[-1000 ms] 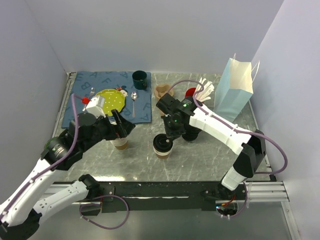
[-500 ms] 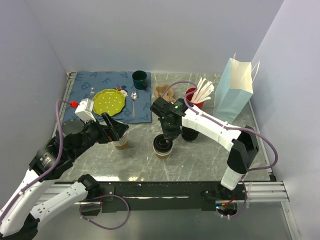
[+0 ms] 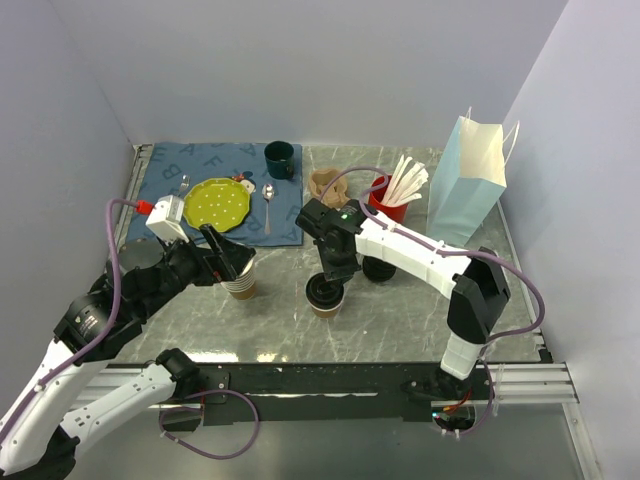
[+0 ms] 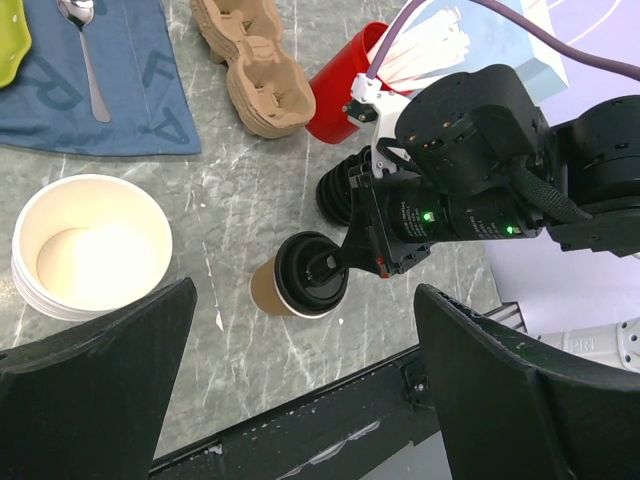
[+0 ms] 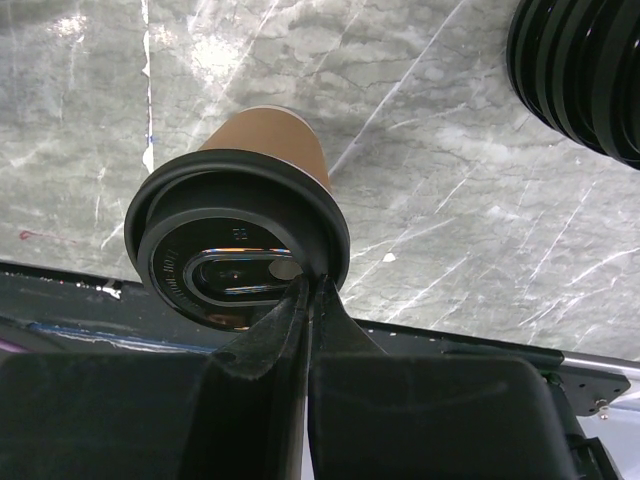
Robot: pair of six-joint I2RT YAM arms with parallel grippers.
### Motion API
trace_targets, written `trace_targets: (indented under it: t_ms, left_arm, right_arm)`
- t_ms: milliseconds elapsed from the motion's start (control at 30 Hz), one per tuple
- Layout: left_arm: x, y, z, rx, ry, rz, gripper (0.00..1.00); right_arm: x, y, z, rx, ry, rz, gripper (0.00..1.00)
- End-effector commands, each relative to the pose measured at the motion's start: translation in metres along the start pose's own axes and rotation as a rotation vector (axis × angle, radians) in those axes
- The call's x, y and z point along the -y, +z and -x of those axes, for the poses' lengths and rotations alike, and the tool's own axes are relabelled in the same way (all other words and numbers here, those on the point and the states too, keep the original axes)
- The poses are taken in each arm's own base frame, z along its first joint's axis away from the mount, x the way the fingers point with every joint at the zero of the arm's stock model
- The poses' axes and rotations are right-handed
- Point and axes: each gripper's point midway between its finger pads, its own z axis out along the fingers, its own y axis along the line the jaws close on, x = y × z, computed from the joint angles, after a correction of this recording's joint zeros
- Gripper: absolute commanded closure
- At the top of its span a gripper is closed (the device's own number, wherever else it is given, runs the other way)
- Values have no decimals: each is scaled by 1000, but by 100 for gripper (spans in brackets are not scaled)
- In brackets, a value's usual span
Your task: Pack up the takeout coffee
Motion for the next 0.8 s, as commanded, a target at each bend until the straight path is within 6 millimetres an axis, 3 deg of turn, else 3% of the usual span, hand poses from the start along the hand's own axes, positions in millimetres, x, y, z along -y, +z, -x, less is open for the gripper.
trace_targets:
  t_ms: [0,367,533,767]
  left_arm:
    - [5,-7,15,52,10,-16,3]
    - [7,-6,13,42,25,-30,2]
    - [6,-5,11,30,49,-23,2]
    - [5,-3,13,31,80,-15,2]
  right_arm:
    - [2,3,0,9,9,-32,100]
    - [6,4,-4,0,5,-65,96]
    - [9,-2,-6,-12,8,-80,91]
    - [11,-11,-9,-10,14,-73,90]
